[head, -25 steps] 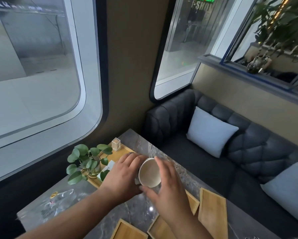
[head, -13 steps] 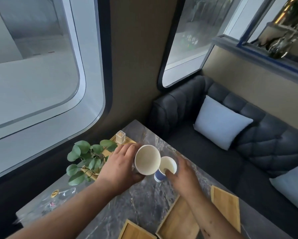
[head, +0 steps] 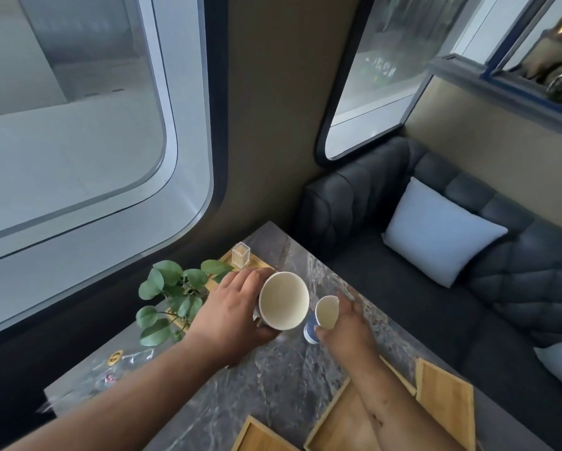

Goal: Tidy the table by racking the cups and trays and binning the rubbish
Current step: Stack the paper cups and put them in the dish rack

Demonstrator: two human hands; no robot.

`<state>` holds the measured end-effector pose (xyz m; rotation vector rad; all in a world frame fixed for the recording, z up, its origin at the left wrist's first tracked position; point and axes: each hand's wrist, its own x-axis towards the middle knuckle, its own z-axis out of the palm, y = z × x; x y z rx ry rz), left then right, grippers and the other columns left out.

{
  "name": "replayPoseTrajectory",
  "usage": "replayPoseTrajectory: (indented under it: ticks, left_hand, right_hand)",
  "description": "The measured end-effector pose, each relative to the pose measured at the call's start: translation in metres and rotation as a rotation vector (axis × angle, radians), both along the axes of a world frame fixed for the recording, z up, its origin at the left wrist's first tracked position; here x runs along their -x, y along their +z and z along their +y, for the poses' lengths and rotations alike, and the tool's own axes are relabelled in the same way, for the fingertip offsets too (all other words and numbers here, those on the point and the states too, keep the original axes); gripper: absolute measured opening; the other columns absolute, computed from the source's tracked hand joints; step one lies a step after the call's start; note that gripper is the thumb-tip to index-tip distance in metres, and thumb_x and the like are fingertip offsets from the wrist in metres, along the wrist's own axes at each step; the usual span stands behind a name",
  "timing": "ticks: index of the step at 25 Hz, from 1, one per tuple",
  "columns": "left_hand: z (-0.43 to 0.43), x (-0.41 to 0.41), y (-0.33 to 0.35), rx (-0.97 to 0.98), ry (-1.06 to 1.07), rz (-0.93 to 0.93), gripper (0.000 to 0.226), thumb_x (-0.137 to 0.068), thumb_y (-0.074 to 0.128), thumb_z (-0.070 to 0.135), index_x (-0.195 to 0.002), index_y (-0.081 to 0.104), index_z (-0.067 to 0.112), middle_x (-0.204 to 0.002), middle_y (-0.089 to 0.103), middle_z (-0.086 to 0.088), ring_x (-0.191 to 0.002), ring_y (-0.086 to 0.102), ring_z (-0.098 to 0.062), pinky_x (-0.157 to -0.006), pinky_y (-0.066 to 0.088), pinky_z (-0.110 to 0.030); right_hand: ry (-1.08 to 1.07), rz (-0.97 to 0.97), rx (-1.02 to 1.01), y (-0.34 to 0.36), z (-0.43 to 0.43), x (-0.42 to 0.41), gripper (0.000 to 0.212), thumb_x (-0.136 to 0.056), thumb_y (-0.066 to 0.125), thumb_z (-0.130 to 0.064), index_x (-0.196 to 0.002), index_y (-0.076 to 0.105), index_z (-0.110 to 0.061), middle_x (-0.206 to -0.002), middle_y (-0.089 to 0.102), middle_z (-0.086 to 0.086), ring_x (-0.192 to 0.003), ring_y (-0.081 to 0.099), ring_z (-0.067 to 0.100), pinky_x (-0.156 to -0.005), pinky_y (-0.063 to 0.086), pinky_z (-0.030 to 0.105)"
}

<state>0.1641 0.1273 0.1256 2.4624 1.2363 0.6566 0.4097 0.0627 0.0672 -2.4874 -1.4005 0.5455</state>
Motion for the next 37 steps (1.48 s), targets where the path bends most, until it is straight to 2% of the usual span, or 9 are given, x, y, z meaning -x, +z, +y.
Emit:
replayPoseTrajectory:
  ticks: [5, 10, 14, 17, 23, 26, 29, 35, 37]
  left_hand:
    - [-0.007, -0.015, 0.012, 0.002, -0.012, -0.002, 0.090, -0.058, 0.067, 0.072, -0.137, 0.040, 0.037, -0.128, 0.060, 0.010, -0.115, 0.052, -0.017, -0.092, 0.049, -0.034]
    - [-0.023, -0.040, 0.029, -0.009, -0.055, 0.000, 0.089, -0.059, 0.067, 0.073, -0.138, 0.039, 0.041, -0.130, 0.059, 0.012, -0.117, 0.054, -0.017, -0.090, 0.047, -0.032]
    - [-0.039, -0.057, 0.043, -0.009, -0.068, 0.002, 0.092, -0.061, 0.074, 0.071, -0.140, 0.040, 0.038, -0.134, 0.059, 0.011, -0.122, 0.054, -0.018, -0.095, 0.047, -0.033]
    - [-0.069, -0.080, 0.068, -0.050, -0.120, -0.035, 0.089, -0.064, 0.076, 0.068, -0.139, 0.043, 0.035, -0.131, 0.061, 0.011, -0.120, 0.056, -0.018, -0.097, 0.046, -0.033]
    - [-0.142, -0.125, 0.120, -0.103, -0.217, -0.173, 0.082, -0.064, 0.074, 0.064, -0.134, 0.048, 0.033, -0.128, 0.061, 0.012, -0.117, 0.055, -0.013, -0.100, 0.047, -0.031]
    - [-0.183, -0.150, 0.146, -0.175, -0.321, -0.192, 0.080, -0.064, 0.075, 0.063, -0.133, 0.049, 0.035, -0.129, 0.058, 0.015, -0.119, 0.052, -0.007, -0.103, 0.034, -0.019]
    - [-0.226, -0.172, 0.168, -0.252, -0.418, -0.181, 0.080, -0.062, 0.075, 0.063, -0.133, 0.049, 0.038, -0.127, 0.051, 0.023, -0.117, 0.047, -0.002, -0.097, 0.024, -0.008]
    - [-0.308, -0.212, 0.187, -0.237, -0.587, -0.176, 0.081, -0.065, 0.078, 0.059, -0.136, 0.045, 0.038, -0.131, 0.052, 0.022, -0.122, 0.043, -0.001, -0.102, 0.035, -0.017]
    - [-0.328, -0.223, 0.189, -0.222, -0.605, -0.177, 0.082, -0.066, 0.078, 0.059, -0.137, 0.042, 0.040, -0.133, 0.049, 0.025, -0.123, 0.040, 0.002, -0.103, 0.032, -0.015]
  right_hand:
    - [-0.003, 0.030, -0.294, 0.077, -0.035, -0.001, 0.095, -0.068, 0.070, -0.063, -0.146, 0.027, -0.032, -0.139, 0.039, -0.002, -0.113, 0.057, 0.023, -0.079, 0.054, 0.036]
    - [-0.008, -0.004, -0.638, 0.163, -0.096, -0.007, 0.088, -0.068, 0.079, -0.045, -0.142, 0.033, -0.037, -0.127, 0.036, -0.020, -0.106, 0.050, 0.002, -0.080, 0.044, 0.020]
    - [-0.011, 0.047, -0.780, 0.209, -0.140, -0.006, 0.086, -0.066, 0.082, -0.040, -0.140, 0.039, -0.034, -0.132, 0.042, -0.018, -0.113, 0.048, -0.007, -0.085, 0.040, 0.012]
    - [0.000, 0.086, -0.823, 0.232, -0.187, -0.006, 0.086, -0.066, 0.082, -0.039, -0.141, 0.040, -0.035, -0.134, 0.042, -0.021, -0.122, 0.047, -0.009, -0.089, 0.039, 0.012]
    - [0.027, 0.013, -0.822, 0.252, -0.265, -0.013, 0.088, -0.066, 0.077, -0.047, -0.144, 0.037, -0.040, -0.139, 0.039, -0.024, -0.127, 0.045, -0.007, -0.092, 0.037, -0.001]
    - [0.032, -0.063, -0.784, 0.255, -0.302, -0.026, 0.089, -0.070, 0.077, -0.052, -0.147, 0.034, -0.040, -0.142, 0.037, -0.023, -0.130, 0.043, -0.004, -0.097, 0.038, 0.011]
    - [0.014, -0.089, -0.722, 0.258, -0.337, -0.043, 0.093, -0.070, 0.074, -0.061, -0.148, 0.025, -0.051, -0.145, 0.028, -0.033, -0.135, 0.033, -0.007, -0.101, 0.038, 0.020]
    - [-0.006, -0.145, -0.650, 0.256, -0.399, -0.075, 0.096, -0.069, 0.069, -0.070, -0.149, 0.019, -0.054, -0.148, 0.022, -0.037, -0.134, 0.032, -0.009, -0.103, 0.037, 0.020]
    - [-0.037, -0.129, -0.657, 0.255, -0.419, -0.085, 0.097, -0.067, 0.068, -0.071, -0.148, 0.019, -0.056, -0.146, 0.020, -0.040, -0.129, 0.034, -0.013, -0.098, 0.037, 0.018]
